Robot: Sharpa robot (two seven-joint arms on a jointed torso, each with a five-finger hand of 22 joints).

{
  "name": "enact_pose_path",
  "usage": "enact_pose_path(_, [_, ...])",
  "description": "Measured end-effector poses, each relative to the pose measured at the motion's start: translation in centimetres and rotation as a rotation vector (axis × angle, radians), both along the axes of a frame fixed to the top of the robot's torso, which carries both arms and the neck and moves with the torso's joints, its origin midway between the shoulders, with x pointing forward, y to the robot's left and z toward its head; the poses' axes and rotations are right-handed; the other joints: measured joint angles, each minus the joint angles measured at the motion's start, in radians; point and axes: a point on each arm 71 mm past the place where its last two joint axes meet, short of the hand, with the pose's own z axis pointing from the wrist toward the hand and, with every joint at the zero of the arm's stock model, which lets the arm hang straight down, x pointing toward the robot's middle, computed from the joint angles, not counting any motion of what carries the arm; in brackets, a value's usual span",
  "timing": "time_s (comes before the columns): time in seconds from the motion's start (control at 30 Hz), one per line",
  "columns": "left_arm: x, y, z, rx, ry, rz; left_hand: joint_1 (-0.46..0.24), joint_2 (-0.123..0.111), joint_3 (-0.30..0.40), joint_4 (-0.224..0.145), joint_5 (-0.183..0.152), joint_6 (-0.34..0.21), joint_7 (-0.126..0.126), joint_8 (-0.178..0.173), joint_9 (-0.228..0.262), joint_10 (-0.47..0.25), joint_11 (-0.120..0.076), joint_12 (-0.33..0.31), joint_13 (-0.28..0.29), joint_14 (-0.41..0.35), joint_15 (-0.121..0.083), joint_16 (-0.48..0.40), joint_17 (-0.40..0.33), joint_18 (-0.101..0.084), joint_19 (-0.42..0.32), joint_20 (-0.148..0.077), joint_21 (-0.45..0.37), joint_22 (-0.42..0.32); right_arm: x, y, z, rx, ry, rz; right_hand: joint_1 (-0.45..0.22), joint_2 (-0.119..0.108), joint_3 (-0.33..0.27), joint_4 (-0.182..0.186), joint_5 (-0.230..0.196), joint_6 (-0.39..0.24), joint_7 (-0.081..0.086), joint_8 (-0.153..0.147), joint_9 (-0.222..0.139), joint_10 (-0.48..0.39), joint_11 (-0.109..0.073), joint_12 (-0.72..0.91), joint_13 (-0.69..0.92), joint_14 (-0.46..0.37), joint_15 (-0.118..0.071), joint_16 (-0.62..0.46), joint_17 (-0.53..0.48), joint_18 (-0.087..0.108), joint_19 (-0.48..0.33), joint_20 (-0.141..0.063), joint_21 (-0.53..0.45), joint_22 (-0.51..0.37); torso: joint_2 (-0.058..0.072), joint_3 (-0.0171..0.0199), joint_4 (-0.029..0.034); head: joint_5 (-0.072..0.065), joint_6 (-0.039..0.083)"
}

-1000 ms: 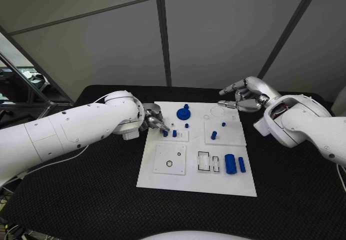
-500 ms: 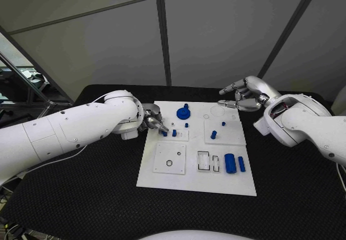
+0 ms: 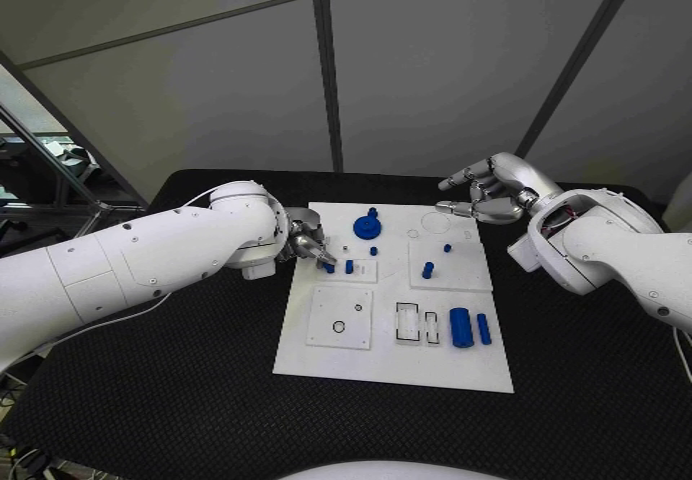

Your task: Assemble the parts on the task board

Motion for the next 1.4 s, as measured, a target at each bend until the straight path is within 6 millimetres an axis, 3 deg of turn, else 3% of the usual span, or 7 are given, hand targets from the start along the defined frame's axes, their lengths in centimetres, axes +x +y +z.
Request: enact_pose_path(1.4, [-0.4, -1.2, 1.3, 0.051, -0.113, -0.121, -0.010, -0.007, 0.019, -0.024, 0.001, 0.000, 0.004, 0.004, 0.007, -0.001, 0.001, 0.004, 0.000, 0.004, 0.000, 0.000, 0.000, 0.000, 0.000, 0.000, 0.000, 0.000, 0.1, 0.0, 0.0, 0.001, 0.000, 0.001, 0.000, 0.000, 0.000, 0.000, 0.000, 0.000, 0.000, 0.000, 0.000, 0.000, 0.000, 0.000, 0.001, 0.000, 0.000, 0.000, 0.001, 0.000, 0.000, 0.000, 0.000, 0.000, 0.000, 0.0006, -0.0005, 0.000, -0.003])
